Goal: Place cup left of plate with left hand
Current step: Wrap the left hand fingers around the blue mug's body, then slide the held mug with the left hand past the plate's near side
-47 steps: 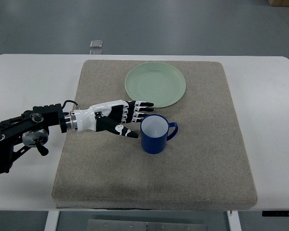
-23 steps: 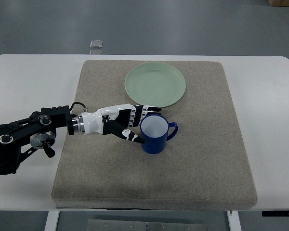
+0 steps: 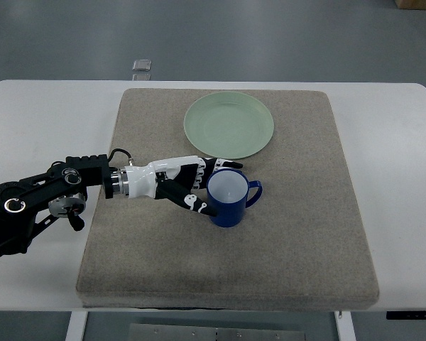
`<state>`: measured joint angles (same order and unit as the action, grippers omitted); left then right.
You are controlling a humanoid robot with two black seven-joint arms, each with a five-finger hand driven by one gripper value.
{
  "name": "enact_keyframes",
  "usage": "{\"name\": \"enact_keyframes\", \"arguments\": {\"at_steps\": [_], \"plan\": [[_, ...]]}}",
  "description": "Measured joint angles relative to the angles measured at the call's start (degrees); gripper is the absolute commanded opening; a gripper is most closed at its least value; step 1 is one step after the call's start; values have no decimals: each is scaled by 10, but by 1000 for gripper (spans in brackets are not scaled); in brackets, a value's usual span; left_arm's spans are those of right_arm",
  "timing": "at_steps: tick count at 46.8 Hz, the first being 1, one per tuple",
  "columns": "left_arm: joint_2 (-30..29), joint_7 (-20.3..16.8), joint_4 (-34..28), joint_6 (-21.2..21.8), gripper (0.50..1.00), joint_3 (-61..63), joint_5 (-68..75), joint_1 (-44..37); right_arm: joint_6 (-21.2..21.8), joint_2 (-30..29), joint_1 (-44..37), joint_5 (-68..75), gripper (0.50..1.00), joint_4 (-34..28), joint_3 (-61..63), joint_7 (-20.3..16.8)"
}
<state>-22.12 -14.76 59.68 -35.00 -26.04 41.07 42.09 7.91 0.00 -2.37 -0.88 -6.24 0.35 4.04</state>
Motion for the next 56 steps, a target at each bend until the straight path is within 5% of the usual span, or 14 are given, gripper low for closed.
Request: {"name": "enact_keyframes", "arguments": {"at_steps": [26,34,45,56], "plan": [[19,-4,-1,0,956,-3,8,-3,0,0,0,0,934,0,0,0],[19,-5,-3,0,879,-3,14,-2,0,0,0,0,934,0,0,0],[19,-5,-5,0,701,-3,14,0,0,0,0,0,934,0,0,0],[20,-5,-6,0,632,-3,14,0,0,0,0,0,934,0,0,0]]}}
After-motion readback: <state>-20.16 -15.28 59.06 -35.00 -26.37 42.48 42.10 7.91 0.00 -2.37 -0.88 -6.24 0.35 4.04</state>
